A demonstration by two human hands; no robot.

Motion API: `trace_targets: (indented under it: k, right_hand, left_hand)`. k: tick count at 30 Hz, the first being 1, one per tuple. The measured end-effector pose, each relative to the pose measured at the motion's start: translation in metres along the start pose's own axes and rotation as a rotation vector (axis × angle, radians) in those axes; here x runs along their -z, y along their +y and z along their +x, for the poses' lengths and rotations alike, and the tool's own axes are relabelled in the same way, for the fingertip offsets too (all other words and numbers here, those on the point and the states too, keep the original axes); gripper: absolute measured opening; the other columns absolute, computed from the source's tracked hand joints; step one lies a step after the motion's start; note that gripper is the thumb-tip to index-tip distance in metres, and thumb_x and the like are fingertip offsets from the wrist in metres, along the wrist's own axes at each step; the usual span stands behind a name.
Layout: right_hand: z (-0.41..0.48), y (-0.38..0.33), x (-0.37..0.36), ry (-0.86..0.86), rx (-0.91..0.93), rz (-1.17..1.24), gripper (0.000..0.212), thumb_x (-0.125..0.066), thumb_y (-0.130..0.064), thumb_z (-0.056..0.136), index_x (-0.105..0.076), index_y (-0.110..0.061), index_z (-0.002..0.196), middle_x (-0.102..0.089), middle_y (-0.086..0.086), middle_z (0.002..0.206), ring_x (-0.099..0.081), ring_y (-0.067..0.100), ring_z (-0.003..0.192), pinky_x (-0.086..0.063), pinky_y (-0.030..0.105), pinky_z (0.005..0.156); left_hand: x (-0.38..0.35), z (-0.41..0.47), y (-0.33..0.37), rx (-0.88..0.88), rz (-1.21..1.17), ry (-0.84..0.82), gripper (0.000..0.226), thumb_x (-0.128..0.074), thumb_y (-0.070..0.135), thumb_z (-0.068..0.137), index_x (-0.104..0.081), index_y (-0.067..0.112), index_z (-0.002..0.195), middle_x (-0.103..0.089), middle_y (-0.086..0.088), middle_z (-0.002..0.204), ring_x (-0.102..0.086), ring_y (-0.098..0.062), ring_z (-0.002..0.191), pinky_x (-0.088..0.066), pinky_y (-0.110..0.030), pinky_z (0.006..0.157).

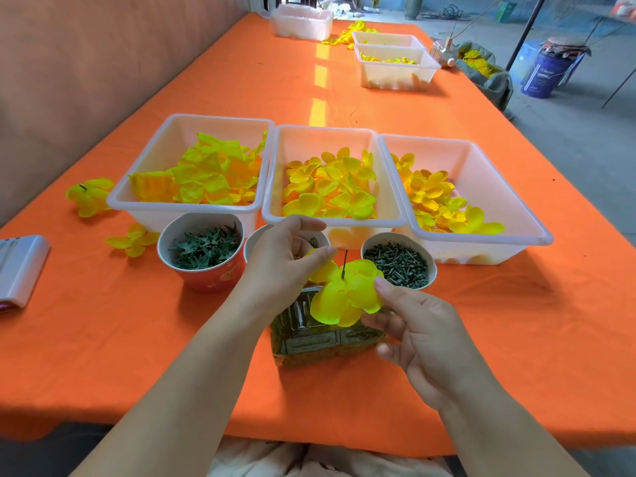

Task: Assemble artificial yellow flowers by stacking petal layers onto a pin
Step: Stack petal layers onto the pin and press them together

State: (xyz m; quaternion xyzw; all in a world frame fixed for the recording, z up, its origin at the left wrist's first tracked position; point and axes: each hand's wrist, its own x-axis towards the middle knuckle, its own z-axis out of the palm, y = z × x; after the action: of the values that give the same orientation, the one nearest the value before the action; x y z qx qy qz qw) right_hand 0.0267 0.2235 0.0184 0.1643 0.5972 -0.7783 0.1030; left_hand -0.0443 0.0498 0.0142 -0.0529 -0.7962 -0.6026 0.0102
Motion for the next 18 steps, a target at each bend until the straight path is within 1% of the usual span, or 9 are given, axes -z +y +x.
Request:
trace_targets:
  k: [1,2,4,6,9,11,13,16,18]
  right_hand:
    - [0.0,0.001,0.0,0.015,0.021,-0.011,0.031,-0.076,-0.04,0.064,-0.074,-0.013,0.078,-0.073,0.007,0.089,-0.069,0.014,0.076,-0.043,0.021,0.04]
    - [-0.001,0.002,-0.001,0.029,0.046,-0.036,0.027,-0.077,-0.037,0.068,-0.073,-0.011,0.076,-0.072,0.008,0.087,-0.07,0.016,0.077,-0.045,0.021,0.04]
    - [-0.001,0.004,0.0,0.063,0.107,-0.116,0.02,-0.076,-0.026,0.079,-0.07,-0.008,0.074,-0.073,0.01,0.083,-0.074,0.019,0.078,-0.048,0.023,0.042]
    - [-0.001,0.006,0.001,0.094,0.173,-0.212,0.022,-0.073,-0.021,0.086,-0.068,-0.011,0.067,-0.073,0.008,0.075,-0.075,0.017,0.074,-0.049,0.023,0.044]
    - [-0.001,0.011,0.002,0.084,0.193,-0.29,0.026,-0.073,-0.019,0.088,-0.068,-0.012,0.063,-0.072,0.01,0.068,-0.075,0.018,0.069,-0.05,0.025,0.045]
    - [-0.001,0.016,0.003,0.071,0.191,-0.317,0.029,-0.073,-0.019,0.087,-0.066,-0.005,0.063,-0.071,0.011,0.067,-0.075,0.017,0.069,-0.051,0.024,0.046]
    - [0.0,0.02,0.003,0.075,0.202,-0.343,0.032,-0.073,-0.019,0.087,-0.064,0.002,0.064,-0.068,0.013,0.064,-0.074,0.015,0.067,-0.05,0.023,0.046]
    - [0.002,0.024,0.003,0.101,0.235,-0.402,0.032,-0.073,-0.02,0.088,-0.064,-0.003,0.062,-0.067,0.01,0.058,-0.072,0.016,0.061,-0.05,0.024,0.045]
    - [0.002,0.026,0.002,0.105,0.26,-0.475,0.031,-0.072,-0.022,0.089,-0.067,-0.006,0.063,-0.068,0.007,0.057,-0.069,0.017,0.055,-0.051,0.03,0.046]
  left_hand:
    - [0.0,0.0,0.0,-0.014,0.015,0.004,0.026,-0.072,0.023,0.091,-0.064,0.022,0.115,-0.056,-0.034,0.087,-0.053,-0.031,0.072,-0.05,-0.055,0.07]
    - [-0.001,0.001,0.0,-0.026,0.028,0.008,0.026,-0.072,0.024,0.09,-0.063,0.023,0.115,-0.056,-0.033,0.087,-0.053,-0.031,0.07,-0.049,-0.051,0.067]
    - [-0.001,0.001,-0.002,-0.041,0.042,0.014,0.027,-0.073,0.025,0.09,-0.063,0.025,0.115,-0.057,-0.031,0.085,-0.052,-0.023,0.067,-0.043,-0.043,0.062]
    - [-0.003,0.001,-0.004,-0.043,0.047,0.021,0.029,-0.075,0.024,0.088,-0.063,0.023,0.114,-0.057,-0.03,0.084,-0.05,-0.018,0.066,-0.042,-0.041,0.062]
    - [-0.005,0.001,-0.008,-0.035,0.051,0.035,0.028,-0.076,0.022,0.087,-0.064,0.021,0.113,-0.059,-0.025,0.081,-0.052,-0.017,0.067,-0.049,-0.045,0.064]
    - [-0.005,0.002,-0.011,-0.042,0.053,0.042,0.026,-0.075,0.021,0.088,-0.065,0.021,0.112,-0.06,-0.021,0.077,-0.054,-0.014,0.064,-0.05,-0.041,0.061]
    - [-0.005,0.003,-0.012,-0.056,0.074,0.046,0.025,-0.076,0.021,0.088,-0.065,0.022,0.111,-0.063,-0.018,0.076,-0.055,-0.013,0.062,-0.05,-0.04,0.06]
    - [-0.007,0.003,-0.013,-0.084,0.116,0.061,0.026,-0.077,0.022,0.086,-0.066,0.025,0.109,-0.063,-0.01,0.073,-0.056,-0.01,0.061,-0.052,-0.041,0.062]
    - [-0.008,0.002,-0.014,-0.104,0.14,0.074,0.026,-0.079,0.022,0.085,-0.066,0.025,0.108,-0.063,-0.005,0.071,-0.058,-0.012,0.061,-0.053,-0.041,0.063]
